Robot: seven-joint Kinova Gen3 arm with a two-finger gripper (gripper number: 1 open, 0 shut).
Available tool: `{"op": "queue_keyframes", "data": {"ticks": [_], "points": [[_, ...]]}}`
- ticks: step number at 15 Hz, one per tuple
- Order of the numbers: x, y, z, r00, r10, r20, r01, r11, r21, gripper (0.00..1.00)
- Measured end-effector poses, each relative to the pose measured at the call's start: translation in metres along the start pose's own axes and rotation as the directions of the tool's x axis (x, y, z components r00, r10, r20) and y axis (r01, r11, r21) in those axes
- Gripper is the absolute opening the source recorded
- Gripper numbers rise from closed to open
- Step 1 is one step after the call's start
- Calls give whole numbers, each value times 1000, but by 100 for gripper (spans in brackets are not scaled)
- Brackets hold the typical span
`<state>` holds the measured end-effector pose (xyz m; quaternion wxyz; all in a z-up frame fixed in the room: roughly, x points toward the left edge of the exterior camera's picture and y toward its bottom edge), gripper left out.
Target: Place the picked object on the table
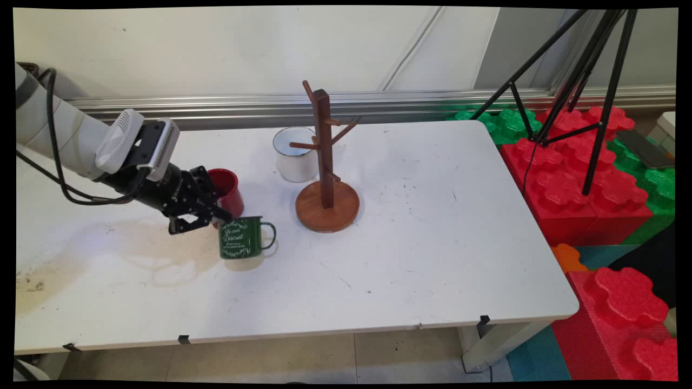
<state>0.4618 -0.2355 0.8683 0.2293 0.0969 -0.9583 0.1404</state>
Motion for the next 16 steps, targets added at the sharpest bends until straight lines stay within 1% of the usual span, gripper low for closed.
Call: {"op": "queue_keyframes", "data": {"ticks": [3,7,11,16], "points": [[-1,-4,4,999,44,6,-44,999,25,0],[-4,-4,9,997,77,16,-77,996,37,0],[-7,0,14,995,93,27,-94,995,31,0],[-9,6,17,995,98,33,-99,995,13,0]]}}
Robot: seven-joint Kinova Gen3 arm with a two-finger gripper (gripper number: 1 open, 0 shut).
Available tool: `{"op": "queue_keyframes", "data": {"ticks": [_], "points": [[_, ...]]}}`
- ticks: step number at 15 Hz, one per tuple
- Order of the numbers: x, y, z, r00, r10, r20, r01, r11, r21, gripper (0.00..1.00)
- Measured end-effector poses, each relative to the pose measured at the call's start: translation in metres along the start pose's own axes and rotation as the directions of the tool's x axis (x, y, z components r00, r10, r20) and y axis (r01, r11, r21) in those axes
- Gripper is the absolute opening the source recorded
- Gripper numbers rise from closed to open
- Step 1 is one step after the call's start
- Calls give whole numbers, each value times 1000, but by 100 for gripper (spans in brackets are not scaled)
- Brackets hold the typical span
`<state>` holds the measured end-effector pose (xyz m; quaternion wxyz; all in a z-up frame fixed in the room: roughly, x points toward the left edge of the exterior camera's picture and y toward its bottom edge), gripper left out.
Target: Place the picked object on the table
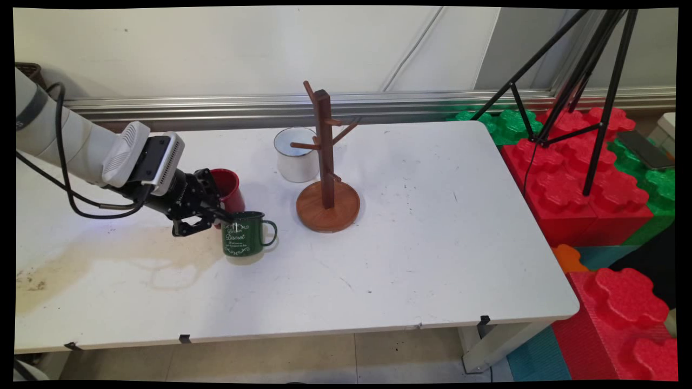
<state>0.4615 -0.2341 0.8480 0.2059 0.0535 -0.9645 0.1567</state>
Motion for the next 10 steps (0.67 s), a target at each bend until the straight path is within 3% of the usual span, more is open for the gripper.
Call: {"op": "queue_keyframes", "data": {"ticks": [2,3,10], "points": [[-1,4,1,1000,-3,0,3,1000,-14,0],[0,5,2,1000,-4,-2,4,1000,-19,100],[0,6,3,1000,-16,-12,15,999,-49,100]]}}
